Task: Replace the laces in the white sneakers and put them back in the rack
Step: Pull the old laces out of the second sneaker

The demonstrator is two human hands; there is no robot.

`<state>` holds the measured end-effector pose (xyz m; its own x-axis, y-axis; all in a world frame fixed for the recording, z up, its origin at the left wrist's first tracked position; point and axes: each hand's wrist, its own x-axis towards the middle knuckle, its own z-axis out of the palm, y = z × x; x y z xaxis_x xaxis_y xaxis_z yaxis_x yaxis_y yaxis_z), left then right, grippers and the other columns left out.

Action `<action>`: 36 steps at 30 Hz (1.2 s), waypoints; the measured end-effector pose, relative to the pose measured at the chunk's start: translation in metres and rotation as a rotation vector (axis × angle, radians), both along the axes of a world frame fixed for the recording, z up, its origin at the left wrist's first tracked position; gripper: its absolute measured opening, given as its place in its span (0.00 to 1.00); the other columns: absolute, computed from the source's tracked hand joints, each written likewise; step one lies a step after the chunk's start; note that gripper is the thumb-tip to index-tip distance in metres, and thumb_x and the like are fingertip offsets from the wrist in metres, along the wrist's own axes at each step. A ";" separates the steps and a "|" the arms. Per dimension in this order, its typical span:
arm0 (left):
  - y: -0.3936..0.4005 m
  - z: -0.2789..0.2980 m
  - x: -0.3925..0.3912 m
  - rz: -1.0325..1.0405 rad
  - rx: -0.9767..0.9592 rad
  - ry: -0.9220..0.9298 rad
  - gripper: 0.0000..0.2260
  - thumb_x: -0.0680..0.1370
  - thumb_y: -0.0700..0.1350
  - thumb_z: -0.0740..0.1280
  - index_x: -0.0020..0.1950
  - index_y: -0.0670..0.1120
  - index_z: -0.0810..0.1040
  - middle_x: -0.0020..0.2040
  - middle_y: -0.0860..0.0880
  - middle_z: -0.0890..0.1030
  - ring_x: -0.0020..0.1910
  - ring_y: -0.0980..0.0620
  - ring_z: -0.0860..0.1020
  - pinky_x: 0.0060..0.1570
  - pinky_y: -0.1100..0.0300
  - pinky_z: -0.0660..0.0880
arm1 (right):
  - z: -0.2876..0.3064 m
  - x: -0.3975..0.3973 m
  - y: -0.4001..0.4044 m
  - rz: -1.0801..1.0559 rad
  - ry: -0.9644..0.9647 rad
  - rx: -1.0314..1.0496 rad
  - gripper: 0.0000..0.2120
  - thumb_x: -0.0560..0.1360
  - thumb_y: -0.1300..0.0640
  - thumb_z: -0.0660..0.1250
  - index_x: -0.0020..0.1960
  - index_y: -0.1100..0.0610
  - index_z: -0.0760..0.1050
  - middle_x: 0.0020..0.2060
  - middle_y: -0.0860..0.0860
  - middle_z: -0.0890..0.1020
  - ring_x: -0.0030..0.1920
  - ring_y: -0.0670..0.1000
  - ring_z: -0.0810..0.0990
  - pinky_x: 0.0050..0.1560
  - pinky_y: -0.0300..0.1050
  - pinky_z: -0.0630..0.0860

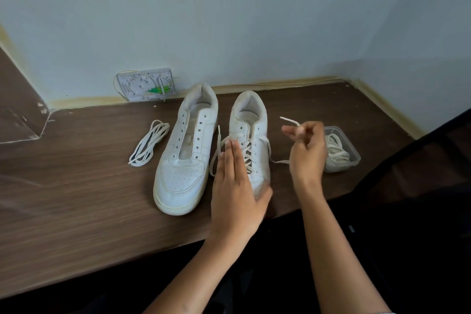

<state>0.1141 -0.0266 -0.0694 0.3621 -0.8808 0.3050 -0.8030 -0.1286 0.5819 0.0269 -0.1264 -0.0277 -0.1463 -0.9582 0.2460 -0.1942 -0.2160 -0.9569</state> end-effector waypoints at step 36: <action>0.001 0.003 -0.003 0.016 0.013 0.080 0.43 0.76 0.52 0.68 0.79 0.36 0.45 0.80 0.38 0.49 0.79 0.44 0.51 0.75 0.60 0.46 | 0.029 -0.006 0.006 0.572 -0.119 0.202 0.05 0.72 0.54 0.73 0.38 0.53 0.82 0.57 0.47 0.76 0.61 0.41 0.74 0.59 0.40 0.69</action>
<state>0.1107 -0.0251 -0.0664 0.3992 -0.8784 0.2627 -0.7517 -0.1495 0.6424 0.0211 -0.1202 0.0012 0.3892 -0.9189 0.0647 0.0095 -0.0662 -0.9978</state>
